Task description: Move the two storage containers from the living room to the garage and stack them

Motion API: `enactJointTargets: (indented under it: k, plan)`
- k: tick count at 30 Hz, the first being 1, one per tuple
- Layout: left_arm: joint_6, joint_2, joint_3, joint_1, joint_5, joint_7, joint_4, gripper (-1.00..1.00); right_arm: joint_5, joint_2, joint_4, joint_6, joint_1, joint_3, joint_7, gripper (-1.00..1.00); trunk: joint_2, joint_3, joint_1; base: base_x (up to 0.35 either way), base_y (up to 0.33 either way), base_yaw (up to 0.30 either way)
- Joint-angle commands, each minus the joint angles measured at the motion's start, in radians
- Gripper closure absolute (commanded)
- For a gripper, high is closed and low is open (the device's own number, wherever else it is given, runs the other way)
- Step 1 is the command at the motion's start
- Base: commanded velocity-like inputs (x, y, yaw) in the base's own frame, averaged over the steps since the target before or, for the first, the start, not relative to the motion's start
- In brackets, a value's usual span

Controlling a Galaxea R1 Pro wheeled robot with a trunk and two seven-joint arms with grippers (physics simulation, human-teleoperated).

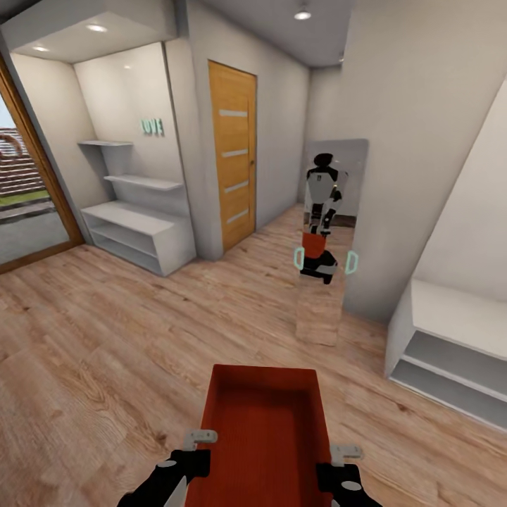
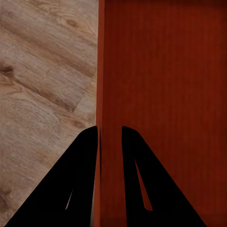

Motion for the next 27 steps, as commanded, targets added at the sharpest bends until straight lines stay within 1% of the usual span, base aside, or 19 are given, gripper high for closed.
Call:
enactJointTargets:
  k: [1,6,23,27]
  plan:
    - [0.007,0.011,0.004,0.000,-0.012,0.009,0.000,1.00,0.014,-0.010,-0.003,-0.003,-0.002,-0.011,-0.018,1.00,-0.001,-0.002,0.001,0.323,0.000,0.049]
    - [0.008,0.011,0.004,0.000,-0.013,0.009,0.000,1.00,0.014,-0.010,-0.003,-0.002,-0.002,-0.011,-0.016,1.00,-0.001,-0.002,0.001,0.323,0.000,0.191]
    - [0.008,0.011,0.004,0.000,-0.012,0.009,0.000,1.00,0.014,-0.010,-0.003,-0.003,-0.002,-0.011,-0.015,1.00,-0.001,-0.002,0.001,0.323,0.000,0.262]
    - [0.008,0.011,0.004,0.000,-0.012,0.009,0.000,1.00,0.014,-0.011,-0.002,-0.003,-0.002,-0.011,-0.015,1.00,-0.001,-0.002,0.001,0.323,0.000,0.071]
